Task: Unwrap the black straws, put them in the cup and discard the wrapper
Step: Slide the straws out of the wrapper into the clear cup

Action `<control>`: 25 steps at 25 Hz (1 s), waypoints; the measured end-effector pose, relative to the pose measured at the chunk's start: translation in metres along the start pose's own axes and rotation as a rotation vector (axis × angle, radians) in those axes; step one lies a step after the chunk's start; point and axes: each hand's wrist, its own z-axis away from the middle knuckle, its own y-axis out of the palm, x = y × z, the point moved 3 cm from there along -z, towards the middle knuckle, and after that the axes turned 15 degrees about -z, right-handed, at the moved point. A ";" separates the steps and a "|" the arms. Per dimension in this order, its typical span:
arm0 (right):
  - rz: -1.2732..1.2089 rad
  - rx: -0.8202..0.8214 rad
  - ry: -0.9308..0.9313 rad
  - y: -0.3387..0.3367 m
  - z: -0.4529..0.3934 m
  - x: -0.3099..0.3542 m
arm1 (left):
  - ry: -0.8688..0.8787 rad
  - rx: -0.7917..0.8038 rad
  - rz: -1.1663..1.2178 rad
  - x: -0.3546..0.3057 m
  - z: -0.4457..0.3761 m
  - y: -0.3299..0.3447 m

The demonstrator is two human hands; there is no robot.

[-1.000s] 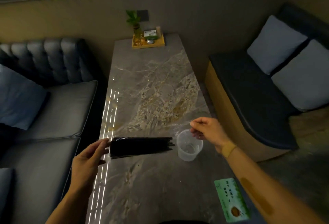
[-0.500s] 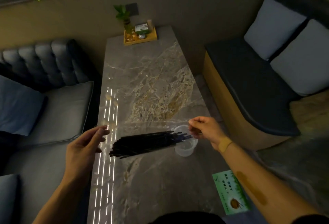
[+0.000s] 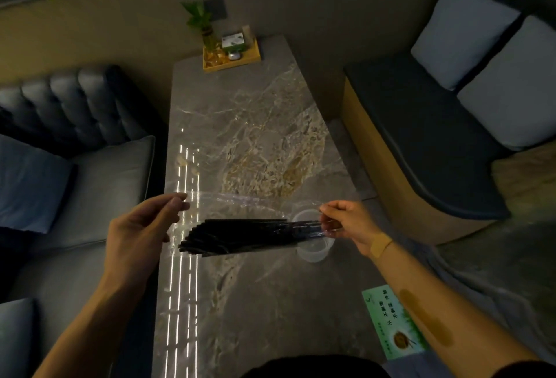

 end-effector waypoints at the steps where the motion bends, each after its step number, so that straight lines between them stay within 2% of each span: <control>1: -0.010 -0.002 0.009 -0.001 -0.001 -0.001 | 0.010 0.007 -0.008 -0.006 -0.001 0.001; 11: -0.091 -0.051 0.063 -0.014 -0.002 -0.008 | 0.132 0.040 -0.128 -0.067 -0.028 0.026; 17: -0.095 -0.093 0.082 -0.023 -0.002 -0.015 | 0.172 0.121 -0.219 -0.092 -0.036 0.042; 25: -0.130 -0.090 0.105 -0.031 -0.003 -0.021 | 0.199 0.141 -0.265 -0.120 -0.043 0.053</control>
